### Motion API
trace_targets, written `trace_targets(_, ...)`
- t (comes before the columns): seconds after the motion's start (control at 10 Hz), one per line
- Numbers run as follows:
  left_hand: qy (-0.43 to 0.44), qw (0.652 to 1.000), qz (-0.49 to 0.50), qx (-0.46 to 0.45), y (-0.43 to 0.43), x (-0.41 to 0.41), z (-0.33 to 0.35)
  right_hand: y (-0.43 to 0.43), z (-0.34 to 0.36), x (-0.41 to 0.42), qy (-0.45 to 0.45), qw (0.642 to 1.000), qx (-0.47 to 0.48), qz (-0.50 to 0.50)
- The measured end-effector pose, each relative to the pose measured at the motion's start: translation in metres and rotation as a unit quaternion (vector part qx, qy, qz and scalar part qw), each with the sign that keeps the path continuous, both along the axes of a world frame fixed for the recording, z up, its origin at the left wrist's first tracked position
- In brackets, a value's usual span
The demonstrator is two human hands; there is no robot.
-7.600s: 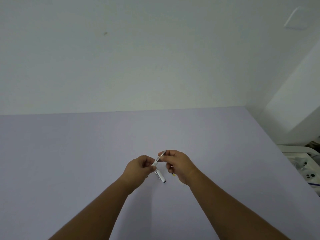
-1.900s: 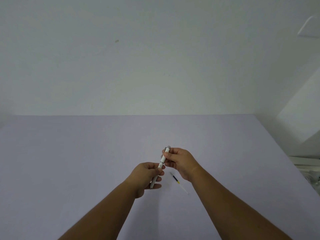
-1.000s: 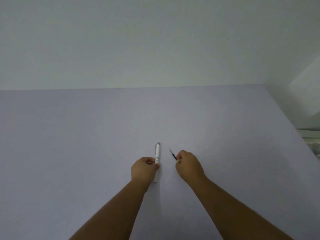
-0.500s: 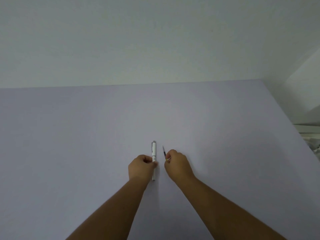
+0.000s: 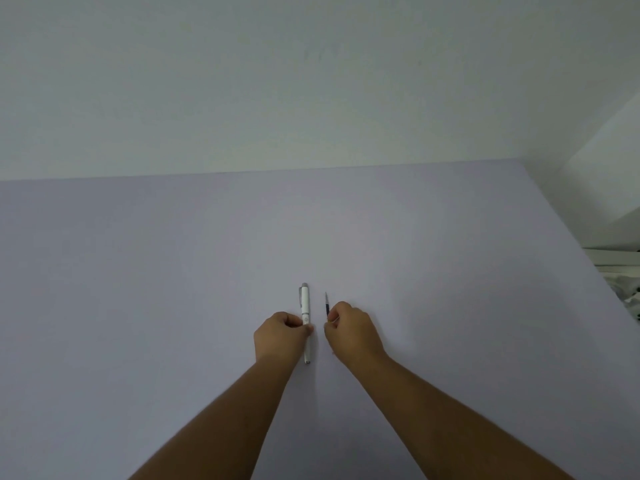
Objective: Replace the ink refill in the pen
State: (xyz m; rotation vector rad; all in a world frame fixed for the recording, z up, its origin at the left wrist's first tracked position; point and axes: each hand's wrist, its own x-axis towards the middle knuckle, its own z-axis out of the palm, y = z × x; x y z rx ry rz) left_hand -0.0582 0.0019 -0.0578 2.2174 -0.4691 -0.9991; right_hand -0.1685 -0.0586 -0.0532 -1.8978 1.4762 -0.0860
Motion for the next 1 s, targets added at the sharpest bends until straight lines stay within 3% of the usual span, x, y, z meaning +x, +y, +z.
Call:
trace_targets(0.7,0.004,1.0,-0.013,-0.011,0.004,0.003,-0.001,0.002,0.002,-0.004,-0.039,0.999,0.015,-0.035)
trace_targets(0.9,0.044,0.999,-0.02,-0.014,0.004,0.004,0.005,0.0,0.001,-0.009,-0.063,0.996,0.013,-0.065)
trace_targets(1.0,0.035,0.999,-0.036,0.015,0.008,0.002,0.015,0.0,0.006,-0.014,-0.063,0.994,0.013,-0.087)
